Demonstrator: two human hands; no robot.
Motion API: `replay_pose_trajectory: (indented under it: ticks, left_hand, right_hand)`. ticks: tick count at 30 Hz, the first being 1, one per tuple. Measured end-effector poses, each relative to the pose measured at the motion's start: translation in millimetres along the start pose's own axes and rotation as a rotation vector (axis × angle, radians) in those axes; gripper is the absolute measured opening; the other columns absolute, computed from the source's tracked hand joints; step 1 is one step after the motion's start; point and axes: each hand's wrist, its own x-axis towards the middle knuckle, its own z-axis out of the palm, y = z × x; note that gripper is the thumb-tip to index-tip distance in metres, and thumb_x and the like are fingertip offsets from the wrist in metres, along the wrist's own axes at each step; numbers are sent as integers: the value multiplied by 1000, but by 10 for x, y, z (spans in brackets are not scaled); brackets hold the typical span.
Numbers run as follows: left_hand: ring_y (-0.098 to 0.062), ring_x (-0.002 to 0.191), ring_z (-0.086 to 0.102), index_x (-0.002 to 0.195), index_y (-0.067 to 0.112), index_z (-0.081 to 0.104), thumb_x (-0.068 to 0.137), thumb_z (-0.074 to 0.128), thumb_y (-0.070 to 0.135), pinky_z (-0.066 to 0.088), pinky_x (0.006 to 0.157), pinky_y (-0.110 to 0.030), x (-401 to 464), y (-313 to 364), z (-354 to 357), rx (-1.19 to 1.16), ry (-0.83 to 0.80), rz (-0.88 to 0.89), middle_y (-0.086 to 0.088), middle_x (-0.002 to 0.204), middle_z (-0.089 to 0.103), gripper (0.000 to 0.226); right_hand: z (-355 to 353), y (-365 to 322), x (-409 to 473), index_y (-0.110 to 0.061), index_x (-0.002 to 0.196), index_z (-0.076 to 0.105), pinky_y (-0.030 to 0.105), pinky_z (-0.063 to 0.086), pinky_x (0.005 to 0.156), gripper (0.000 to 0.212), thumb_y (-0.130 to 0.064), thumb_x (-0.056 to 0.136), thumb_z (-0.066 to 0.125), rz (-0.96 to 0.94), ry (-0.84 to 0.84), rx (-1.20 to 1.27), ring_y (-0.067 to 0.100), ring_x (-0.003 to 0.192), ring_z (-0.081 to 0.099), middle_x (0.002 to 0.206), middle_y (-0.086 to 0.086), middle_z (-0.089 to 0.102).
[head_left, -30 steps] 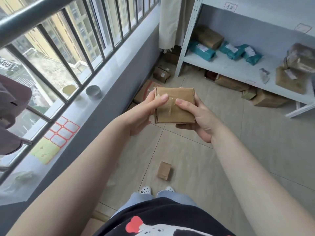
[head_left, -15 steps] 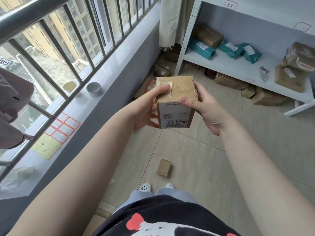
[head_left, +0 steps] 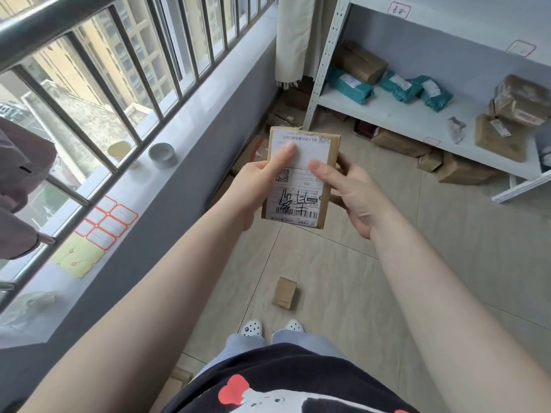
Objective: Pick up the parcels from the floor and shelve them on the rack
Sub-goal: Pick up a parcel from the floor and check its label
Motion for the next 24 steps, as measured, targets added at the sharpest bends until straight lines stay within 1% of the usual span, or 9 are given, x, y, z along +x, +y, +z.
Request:
replay_pose_trajectory:
  ticks: [2,4,8,11,14,15,19,22,24]
  left_hand:
    - [-20,88,78,93,21,75,81,60,68,57,93,-44,12,23,-28,-22,-5,-17,-1,92,81,51]
    - [-21,91,77,104,20,74,83,62,64,57,93,-43,18,22,-65,-17,-63,8,-2,98,81,50]
    - [-22,93,77,115,16,70,83,75,40,60,82,-35,6,5,-114,-44,-148,101,-5,102,80,40]
    - [-17,81,78,102,23,73,82,77,30,61,70,-27,3,68,-175,24,-140,143,-1,91,81,22]
    - [-19,85,78,92,31,74,74,84,31,62,80,-34,20,166,-270,184,-160,201,-2,94,81,21]
    - [-19,88,77,94,31,74,71,86,32,62,84,-36,28,196,-301,217,-160,210,-3,97,80,26]
    - [-17,94,76,120,25,69,60,89,44,59,90,-39,21,331,-361,387,-188,216,-2,105,78,67]
    - [-13,96,74,121,26,68,65,88,42,58,93,-36,46,335,-362,467,-195,210,3,107,78,62]
    - [-11,105,71,132,23,63,57,88,54,55,98,-33,86,280,-337,445,-105,209,6,117,73,85]
  right_hand:
    - [6,15,-6,-21,123,59,21,56,75,41,-25,84,72,-2,20,10,2,84,72,100,-5,73]
    - [7,18,-16,-20,121,61,23,58,71,37,-26,86,70,12,33,41,6,85,73,104,-3,74]
    - [-19,18,-20,-17,125,61,35,58,83,41,-31,88,68,52,31,86,14,96,72,114,3,74]
    - [-77,-1,0,-20,141,48,47,44,108,69,-36,79,76,33,52,41,16,117,63,135,5,63]
    - [-157,-84,40,-26,152,32,41,37,114,107,-50,61,82,-17,20,-102,16,133,49,152,2,45]
    - [-186,-112,58,-27,148,39,38,39,112,102,-53,60,82,-31,-18,-173,14,132,51,147,0,50]
    - [-225,-199,90,-28,109,66,24,51,85,31,-36,80,74,-63,-149,-290,7,98,69,108,-5,74]
    - [-218,-171,123,-24,101,69,23,53,77,23,-31,81,75,-72,-93,-243,9,90,70,101,-2,75]
    - [-183,-125,148,-20,108,68,21,53,72,35,-32,77,78,-60,-8,-172,10,88,70,101,-1,74]
